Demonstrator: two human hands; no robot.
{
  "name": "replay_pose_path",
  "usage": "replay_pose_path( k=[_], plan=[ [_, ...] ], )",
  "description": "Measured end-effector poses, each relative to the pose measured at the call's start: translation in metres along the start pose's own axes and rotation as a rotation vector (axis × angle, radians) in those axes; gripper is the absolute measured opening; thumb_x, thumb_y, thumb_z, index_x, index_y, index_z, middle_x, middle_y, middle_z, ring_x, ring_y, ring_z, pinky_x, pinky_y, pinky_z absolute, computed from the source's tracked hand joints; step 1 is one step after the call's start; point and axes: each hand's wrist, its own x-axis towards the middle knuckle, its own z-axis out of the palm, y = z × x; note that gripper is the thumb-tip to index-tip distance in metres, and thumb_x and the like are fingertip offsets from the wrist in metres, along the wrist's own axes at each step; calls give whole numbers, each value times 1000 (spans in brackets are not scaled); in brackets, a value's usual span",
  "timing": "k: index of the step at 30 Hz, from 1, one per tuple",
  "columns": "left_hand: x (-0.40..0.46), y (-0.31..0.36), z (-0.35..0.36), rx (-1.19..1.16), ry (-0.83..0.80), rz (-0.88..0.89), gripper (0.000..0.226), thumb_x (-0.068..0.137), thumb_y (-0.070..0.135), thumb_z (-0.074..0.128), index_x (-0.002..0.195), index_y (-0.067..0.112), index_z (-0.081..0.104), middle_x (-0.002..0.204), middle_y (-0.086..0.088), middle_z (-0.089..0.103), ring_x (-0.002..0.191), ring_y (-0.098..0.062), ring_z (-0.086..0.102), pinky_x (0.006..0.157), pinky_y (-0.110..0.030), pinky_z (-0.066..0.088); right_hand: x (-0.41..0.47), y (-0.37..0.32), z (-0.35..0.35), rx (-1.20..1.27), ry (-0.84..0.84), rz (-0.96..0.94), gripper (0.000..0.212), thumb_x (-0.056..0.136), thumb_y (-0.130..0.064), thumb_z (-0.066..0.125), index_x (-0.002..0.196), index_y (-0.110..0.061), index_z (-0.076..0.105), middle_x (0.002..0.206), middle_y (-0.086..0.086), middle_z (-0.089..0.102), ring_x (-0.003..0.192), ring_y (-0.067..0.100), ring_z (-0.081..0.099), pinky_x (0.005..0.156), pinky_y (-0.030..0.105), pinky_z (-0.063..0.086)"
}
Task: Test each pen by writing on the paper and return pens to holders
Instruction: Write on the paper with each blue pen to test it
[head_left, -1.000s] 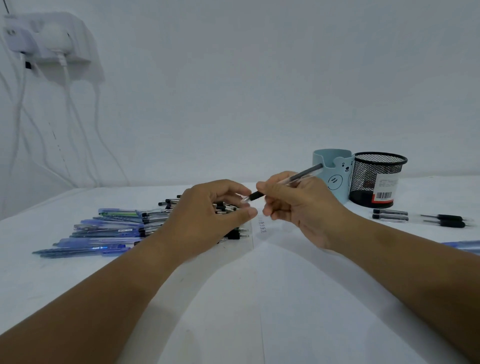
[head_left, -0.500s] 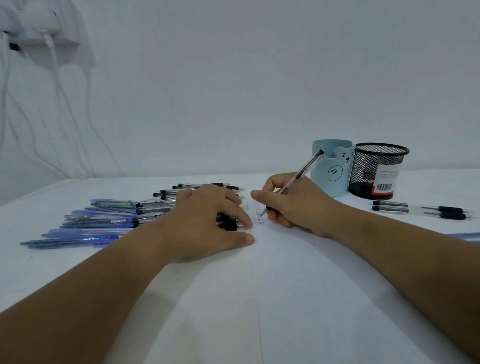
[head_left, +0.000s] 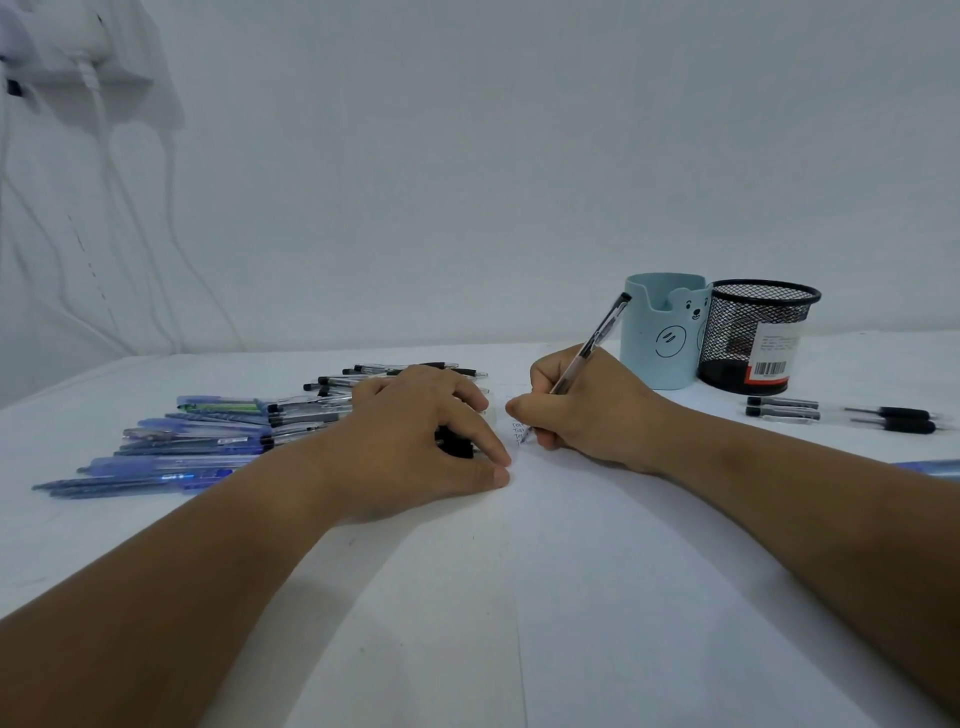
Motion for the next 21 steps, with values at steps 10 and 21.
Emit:
replay_pose_path(
  k=[10,21],
  plan=[
    [1,-3,0,-7,-17,-1,37,60,84,53,92,70,65,123,37,48,127,15,32,117,-46,19,1,-1,2,-24,-36,-7,31,83,-14,67,57,-13,50,52,1,62,45,6,45,47,15,37],
    [-1,-1,-1,-25,-11,-30,17,77,64,73,93,65,68,124,36,49,128,14,32,117,-44,21,1,0,2,-24,-55,-15,35,83,-18,68,55,-18,48,54,1,63,52,12,46,56,27,39]
  ],
)
